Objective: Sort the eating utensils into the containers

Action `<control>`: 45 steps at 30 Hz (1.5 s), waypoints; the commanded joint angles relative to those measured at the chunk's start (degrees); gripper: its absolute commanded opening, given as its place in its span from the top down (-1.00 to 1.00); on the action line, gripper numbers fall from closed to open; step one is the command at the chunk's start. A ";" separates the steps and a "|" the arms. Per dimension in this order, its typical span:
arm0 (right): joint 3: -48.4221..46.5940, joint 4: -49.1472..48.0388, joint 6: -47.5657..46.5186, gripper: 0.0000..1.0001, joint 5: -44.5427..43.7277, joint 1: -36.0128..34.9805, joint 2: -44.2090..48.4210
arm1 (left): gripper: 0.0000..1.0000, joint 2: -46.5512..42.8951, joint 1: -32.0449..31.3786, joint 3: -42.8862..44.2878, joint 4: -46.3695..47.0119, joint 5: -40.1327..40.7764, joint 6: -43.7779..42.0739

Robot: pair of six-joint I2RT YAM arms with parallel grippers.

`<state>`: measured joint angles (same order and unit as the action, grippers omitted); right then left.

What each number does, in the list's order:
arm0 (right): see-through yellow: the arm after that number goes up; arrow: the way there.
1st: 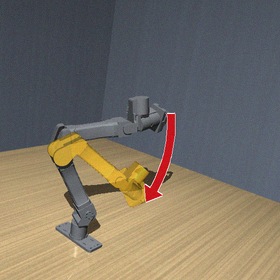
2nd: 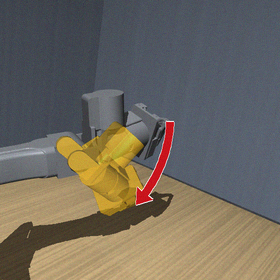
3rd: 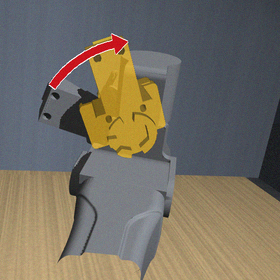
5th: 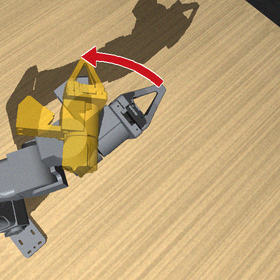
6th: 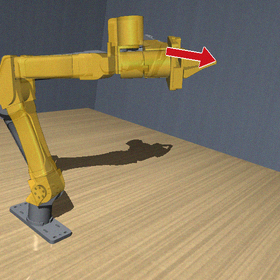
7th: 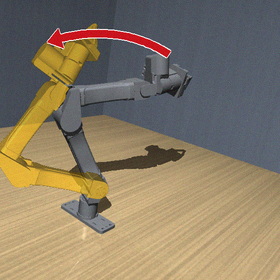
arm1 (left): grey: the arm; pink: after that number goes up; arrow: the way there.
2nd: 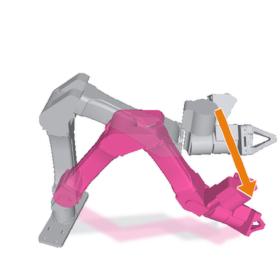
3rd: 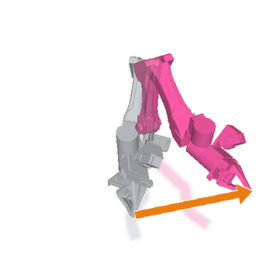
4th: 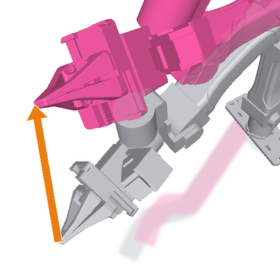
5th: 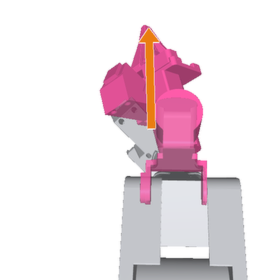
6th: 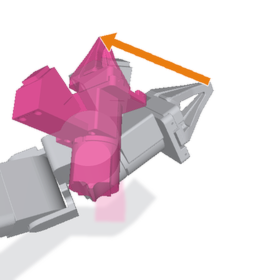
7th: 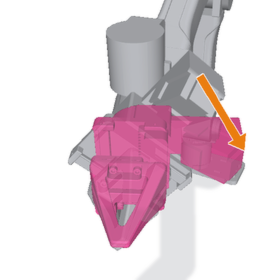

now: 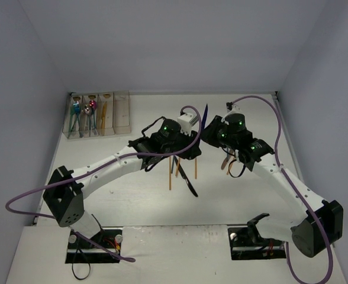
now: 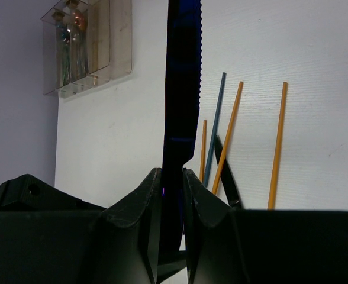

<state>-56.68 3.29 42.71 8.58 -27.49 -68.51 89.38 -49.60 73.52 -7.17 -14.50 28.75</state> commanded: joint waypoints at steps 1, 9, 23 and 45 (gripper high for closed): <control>0.01 -6.57 1.31 1.00 1.60 -0.93 1.64 | 0.78 -0.79 -0.32 2.12 3.92 0.88 -0.27; 1.61 -6.90 1.25 0.61 -0.06 -1.17 2.23 | 1.00 -2.03 -0.16 -1.06 3.83 4.17 -0.26; 4.32 -3.47 -3.25 -0.24 -3.00 8.22 8.46 | 1.00 -8.11 15.56 -6.09 -6.75 12.03 -4.68; 14.06 -1.27 -10.14 -0.24 2.67 12.40 9.51 | 1.00 18.45 49.25 22.51 -18.44 12.75 -23.95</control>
<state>-43.10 4.47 35.05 9.31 -15.35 -58.92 105.47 -1.72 89.07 -25.42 -1.52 8.34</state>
